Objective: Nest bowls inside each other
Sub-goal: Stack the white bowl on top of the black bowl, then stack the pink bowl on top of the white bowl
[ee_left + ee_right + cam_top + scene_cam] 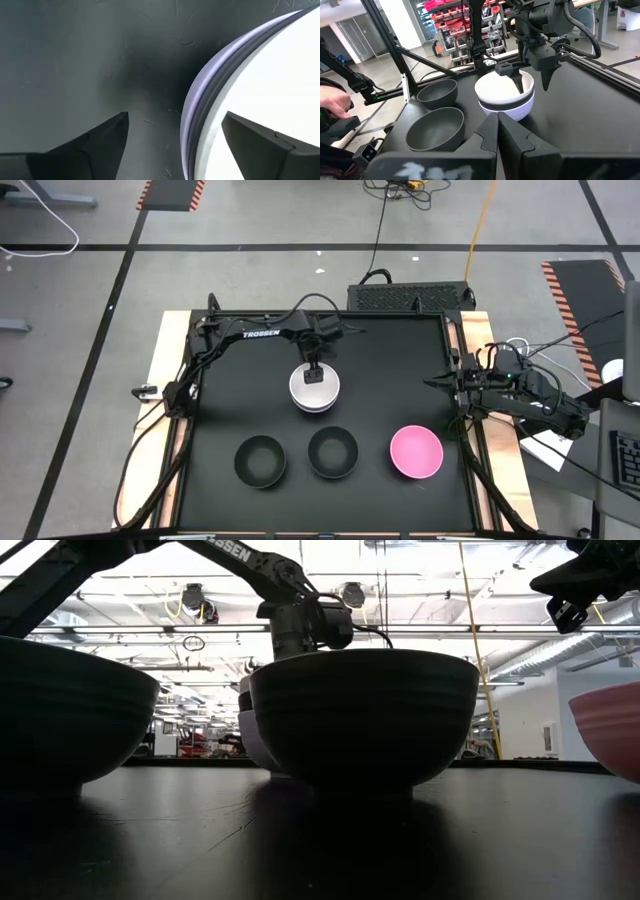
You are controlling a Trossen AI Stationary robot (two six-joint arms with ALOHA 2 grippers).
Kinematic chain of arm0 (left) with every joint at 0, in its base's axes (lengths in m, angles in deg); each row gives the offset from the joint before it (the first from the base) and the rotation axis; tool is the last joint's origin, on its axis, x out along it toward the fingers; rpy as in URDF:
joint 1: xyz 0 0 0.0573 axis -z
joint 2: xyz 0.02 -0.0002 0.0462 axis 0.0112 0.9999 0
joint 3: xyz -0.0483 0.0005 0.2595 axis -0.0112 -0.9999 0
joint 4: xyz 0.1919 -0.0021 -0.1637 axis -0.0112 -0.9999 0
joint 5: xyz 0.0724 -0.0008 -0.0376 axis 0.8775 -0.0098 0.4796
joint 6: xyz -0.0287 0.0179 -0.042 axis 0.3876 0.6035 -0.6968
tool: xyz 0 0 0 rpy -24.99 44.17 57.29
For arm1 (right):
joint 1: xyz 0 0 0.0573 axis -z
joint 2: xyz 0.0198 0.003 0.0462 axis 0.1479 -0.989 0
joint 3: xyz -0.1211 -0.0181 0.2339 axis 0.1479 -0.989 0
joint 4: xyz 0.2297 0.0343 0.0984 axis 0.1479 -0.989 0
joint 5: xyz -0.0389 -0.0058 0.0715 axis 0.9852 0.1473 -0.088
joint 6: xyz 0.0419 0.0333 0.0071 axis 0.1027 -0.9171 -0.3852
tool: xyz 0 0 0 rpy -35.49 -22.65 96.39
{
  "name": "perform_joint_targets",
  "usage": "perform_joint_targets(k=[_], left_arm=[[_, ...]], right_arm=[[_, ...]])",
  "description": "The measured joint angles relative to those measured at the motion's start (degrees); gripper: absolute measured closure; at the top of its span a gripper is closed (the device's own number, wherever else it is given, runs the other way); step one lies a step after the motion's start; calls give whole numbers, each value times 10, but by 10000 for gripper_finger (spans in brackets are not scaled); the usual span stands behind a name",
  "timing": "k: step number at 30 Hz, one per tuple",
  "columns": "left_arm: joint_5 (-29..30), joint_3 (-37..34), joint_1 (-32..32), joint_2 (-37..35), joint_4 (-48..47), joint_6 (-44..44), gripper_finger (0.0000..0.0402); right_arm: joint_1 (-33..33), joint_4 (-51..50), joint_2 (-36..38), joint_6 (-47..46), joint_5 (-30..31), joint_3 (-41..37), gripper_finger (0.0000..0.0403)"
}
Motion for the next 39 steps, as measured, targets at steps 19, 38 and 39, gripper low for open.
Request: perform_joint_targets(k=[19,38,39], left_arm=[[3,6,0,-2,-48,-9,73],[2,91,2,-13,-117,-18,73],[2,101,2,-13,-122,-20,73]], right_arm=[[0,0,0,0,0,0,403],[0,0,0,1,0,0,403],[0,0,0,1,0,0,403]])
